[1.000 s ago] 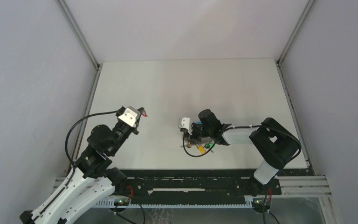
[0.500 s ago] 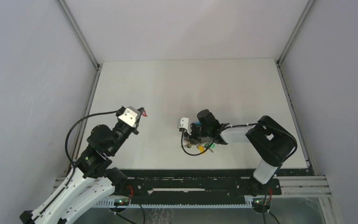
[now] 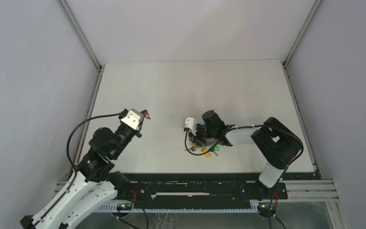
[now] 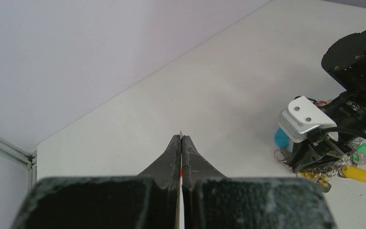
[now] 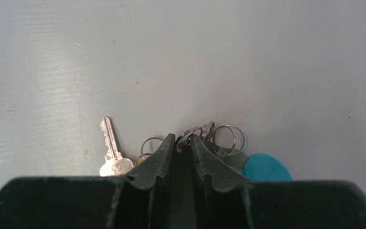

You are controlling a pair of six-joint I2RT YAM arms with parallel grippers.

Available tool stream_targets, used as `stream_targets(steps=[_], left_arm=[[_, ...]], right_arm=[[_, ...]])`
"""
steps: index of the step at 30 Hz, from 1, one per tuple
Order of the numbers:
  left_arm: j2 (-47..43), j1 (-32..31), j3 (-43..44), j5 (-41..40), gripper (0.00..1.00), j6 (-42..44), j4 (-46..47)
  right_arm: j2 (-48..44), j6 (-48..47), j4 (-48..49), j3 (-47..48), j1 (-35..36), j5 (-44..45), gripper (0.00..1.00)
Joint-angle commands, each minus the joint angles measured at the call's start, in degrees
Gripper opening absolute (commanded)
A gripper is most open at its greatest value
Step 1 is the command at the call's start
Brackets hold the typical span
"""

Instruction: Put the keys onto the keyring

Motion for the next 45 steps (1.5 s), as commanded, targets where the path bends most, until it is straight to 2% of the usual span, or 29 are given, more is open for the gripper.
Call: stream_targets(steps=[1, 8, 29, 40, 45], left_arm=[[0.2, 0.3, -0.5, 1.1, 0.0, -0.7, 1.8], [0.2, 0.3, -0.5, 1.4, 0.0, -0.7, 1.7], [0.5, 0.3, -0.4, 1.8, 0.0, -0.9, 1.6], [0.4, 0.4, -0.4, 1.8, 0.0, -1.0, 1.7], [0.3, 0.3, -0.4, 1.6, 0.0, -1.0, 1.7]], right_arm=[[-1.9, 2.0, -1.0, 1.6, -1.1, -1.7, 0.17], [-3.6, 2.9, -2.4, 1.6, -2.0, -3.7, 0.21], [-2.2, 5.7, -1.9, 3.1, -1.1, -1.8, 0.16], [-1.4, 12.8, -4.5, 5.5, 0.7, 3.5, 0.15], [-3.8, 17.2, -7.7, 6.0, 2.6, 9.4, 0.16]])
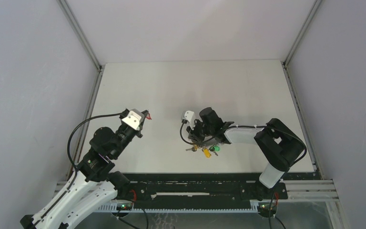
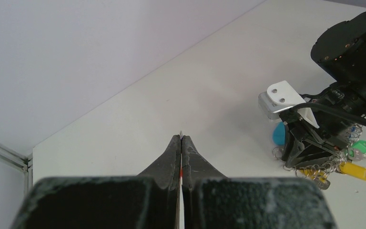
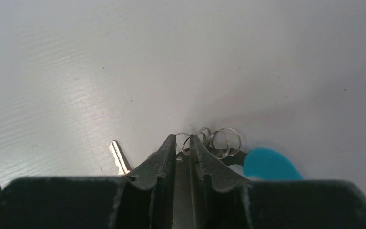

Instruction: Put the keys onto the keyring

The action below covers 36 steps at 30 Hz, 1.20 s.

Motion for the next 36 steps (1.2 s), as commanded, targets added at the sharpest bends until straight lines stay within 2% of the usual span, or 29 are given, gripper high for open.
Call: stream_targets(steps=[1, 4, 9, 21, 36], left_arm=[[0.0, 0.4, -0.4, 0.5, 0.0, -0.9, 1.7], [0.0, 0.3, -0.4, 0.5, 0.0, -1.0, 1.7], [-0.1, 0.2, -0.4, 0.6, 0.0, -1.1, 1.7], [-0.3, 0.3, -0.4, 0.6, 0.0, -1.1, 1.7], [-0.2, 0.3, -0.4, 0.7, 0.0, -1.2, 1.7]], right_arm=[[-3.1, 5.7, -2.7, 2.0, 2.0, 6.4, 0.16], [-5.4, 6.5, -3.9, 1.2, 2.9, 10.0, 0.17], [-8.2, 7.4, 0.9, -3.1, 2.6, 12.8, 0.17], [-4.2, 4.3, 4.6, -3.7, 2.1, 8.9, 0.16], [-3.5, 8.1, 3.6, -3.3, 3.7, 9.8, 0.12]])
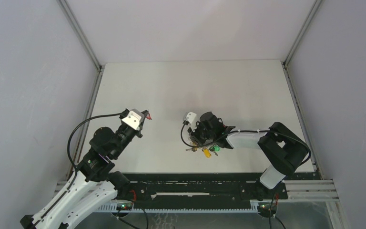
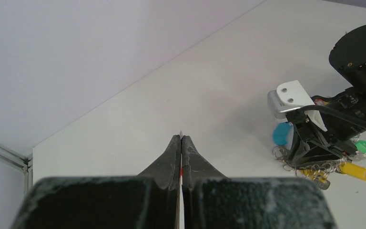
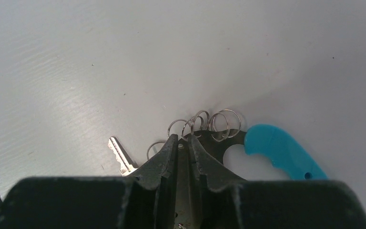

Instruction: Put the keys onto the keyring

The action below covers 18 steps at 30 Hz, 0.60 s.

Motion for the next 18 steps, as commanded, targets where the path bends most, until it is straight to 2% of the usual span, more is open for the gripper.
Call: stream_targets(steps=[1, 18], left_arm=[[-0.2, 0.4, -0.4, 0.7, 0.0, -1.1, 1.7], [-0.1, 0.3, -0.4, 0.9, 0.0, -1.2, 1.7]], right_arm=[[-0.2, 2.3, 1.7, 0.7, 0.6, 0.2, 0.12], [2.2, 4.8, -1.3, 3.8, 1.0, 2.9, 0.15]])
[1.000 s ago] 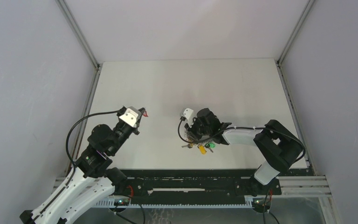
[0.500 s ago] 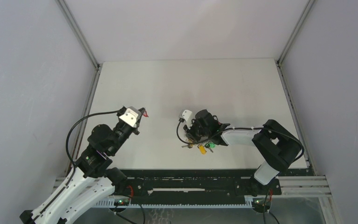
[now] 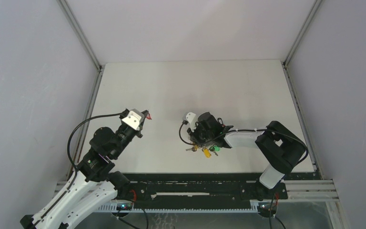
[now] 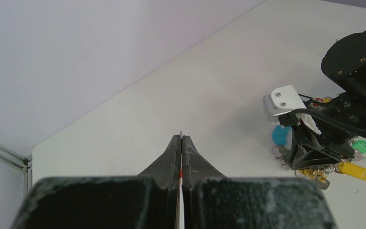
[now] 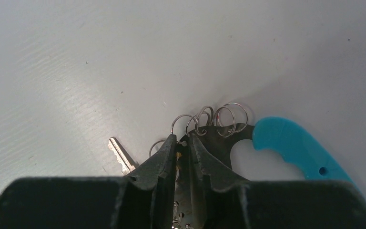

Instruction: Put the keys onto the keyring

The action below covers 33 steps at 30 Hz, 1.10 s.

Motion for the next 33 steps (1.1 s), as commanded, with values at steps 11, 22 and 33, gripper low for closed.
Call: stream_targets(steps=[11, 22, 33], left_arm=[[0.0, 0.3, -0.4, 0.9, 0.0, -1.2, 1.8], [-0.1, 0.3, -0.4, 1.0, 0.0, -1.3, 1.7], [-0.2, 0.3, -0.4, 0.9, 0.0, -1.3, 1.7]], right_arm=[[0.6, 5.0, 2.0, 3.2, -1.1, 3.0, 0.15], [2.2, 8.4, 1.2, 5.0, -3.5, 0.6, 0.19], [3.4, 7.9, -1.5, 7.0, -2.1, 6.4, 0.19]])
